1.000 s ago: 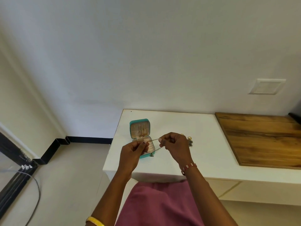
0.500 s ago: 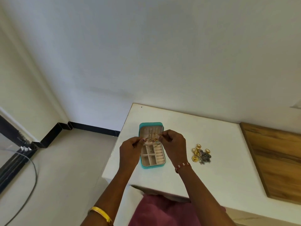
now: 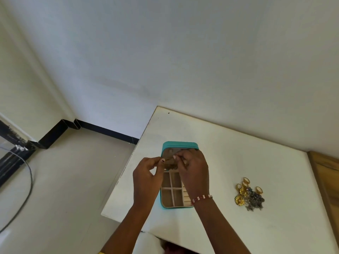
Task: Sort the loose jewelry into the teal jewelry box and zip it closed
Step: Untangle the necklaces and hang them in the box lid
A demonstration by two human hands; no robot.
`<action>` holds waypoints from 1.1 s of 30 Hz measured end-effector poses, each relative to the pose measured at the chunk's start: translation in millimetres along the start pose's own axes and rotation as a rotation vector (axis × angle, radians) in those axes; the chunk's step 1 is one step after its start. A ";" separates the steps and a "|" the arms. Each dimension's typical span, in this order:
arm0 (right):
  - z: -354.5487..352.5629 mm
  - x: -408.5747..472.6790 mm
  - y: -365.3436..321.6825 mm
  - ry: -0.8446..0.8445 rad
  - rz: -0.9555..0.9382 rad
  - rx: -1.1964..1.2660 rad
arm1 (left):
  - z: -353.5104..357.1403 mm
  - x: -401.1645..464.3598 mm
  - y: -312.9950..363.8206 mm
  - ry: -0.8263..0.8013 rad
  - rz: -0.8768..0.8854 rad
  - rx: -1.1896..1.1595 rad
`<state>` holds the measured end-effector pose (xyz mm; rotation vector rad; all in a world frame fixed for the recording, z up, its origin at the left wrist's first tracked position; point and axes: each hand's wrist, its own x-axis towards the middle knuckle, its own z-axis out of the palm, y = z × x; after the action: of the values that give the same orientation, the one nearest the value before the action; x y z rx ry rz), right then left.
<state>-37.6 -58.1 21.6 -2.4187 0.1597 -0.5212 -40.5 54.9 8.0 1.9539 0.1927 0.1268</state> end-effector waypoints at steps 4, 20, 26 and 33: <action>11.5 -2.7 -0.8 0.084 -0.022 0.001 | -2.1 1.2 -4.9 0.079 0.064 -0.026; 23.8 -1.6 -16.9 0.204 -0.035 0.066 | 7.9 21.4 -2.4 -0.227 -0.025 -0.078; 31.7 -3.7 -23.4 0.320 0.101 0.102 | 9.6 21.6 -3.2 -0.229 -0.038 -0.135; 33.7 -0.7 -33.3 0.388 0.553 0.423 | 10.4 19.3 -1.6 -0.223 0.017 -0.108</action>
<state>-25.2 -12.5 18.2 -1.7404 0.7751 -0.6744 -19.8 49.9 2.5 1.8459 0.0212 -0.0686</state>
